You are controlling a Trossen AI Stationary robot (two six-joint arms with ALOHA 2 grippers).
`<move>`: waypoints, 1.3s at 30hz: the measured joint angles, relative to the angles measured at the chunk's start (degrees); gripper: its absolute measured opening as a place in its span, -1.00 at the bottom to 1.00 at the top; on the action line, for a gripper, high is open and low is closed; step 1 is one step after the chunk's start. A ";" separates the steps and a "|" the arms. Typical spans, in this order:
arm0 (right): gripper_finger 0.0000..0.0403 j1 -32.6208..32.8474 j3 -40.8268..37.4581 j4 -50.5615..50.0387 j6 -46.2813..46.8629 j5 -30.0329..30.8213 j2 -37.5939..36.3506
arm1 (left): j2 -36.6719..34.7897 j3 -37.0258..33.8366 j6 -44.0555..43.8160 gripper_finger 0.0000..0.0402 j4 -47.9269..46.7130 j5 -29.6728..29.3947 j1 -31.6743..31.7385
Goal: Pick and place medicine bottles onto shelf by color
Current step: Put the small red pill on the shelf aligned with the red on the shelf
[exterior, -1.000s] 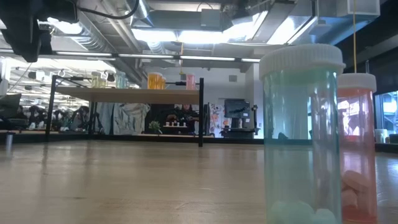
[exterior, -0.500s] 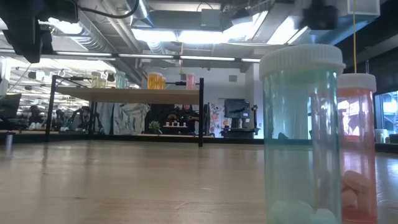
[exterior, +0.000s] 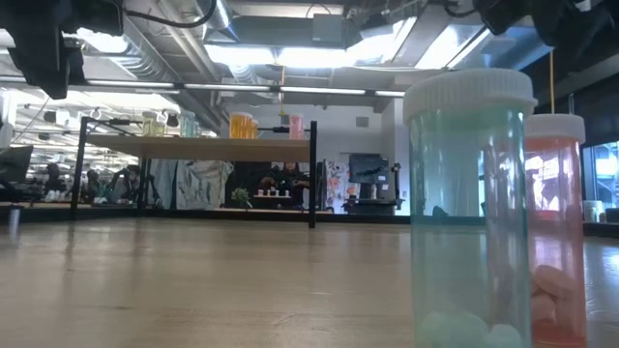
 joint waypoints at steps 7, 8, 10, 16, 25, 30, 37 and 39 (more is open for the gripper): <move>0.30 0.31 0.00 3.86 -8.79 0.13 0.88 | 0.00 0.00 0.00 -0.22 0.00 -0.34 0.00; 0.30 0.99 0.00 5.74 -11.44 0.43 1.32 | 0.00 0.00 0.00 -0.22 -0.02 -0.62 0.00; 0.30 2.62 0.00 10.07 -16.78 1.14 2.49 | 0.00 0.00 0.02 -0.22 0.00 -1.24 0.00; 0.30 8.94 0.00 19.21 -33.64 1.48 9.06 | 0.00 -0.04 0.02 -0.22 0.04 -1.49 0.00; 0.30 15.02 -0.02 28.42 -48.54 1.69 20.20 | 0.00 -0.04 3.04 -0.22 0.89 -1.50 0.00; 0.30 17.59 -0.04 38.84 -49.71 1.02 25.34 | 0.00 -0.04 9.99 -0.22 4.33 -1.14 0.00; 0.30 20.25 -0.04 52.12 -45.08 1.03 30.55 | 0.00 -0.04 29.53 -0.22 11.34 -1.05 0.00; 0.30 20.88 -0.04 53.26 -44.91 1.02 31.46 | 0.00 -0.04 33.56 -0.22 13.12 -1.05 0.00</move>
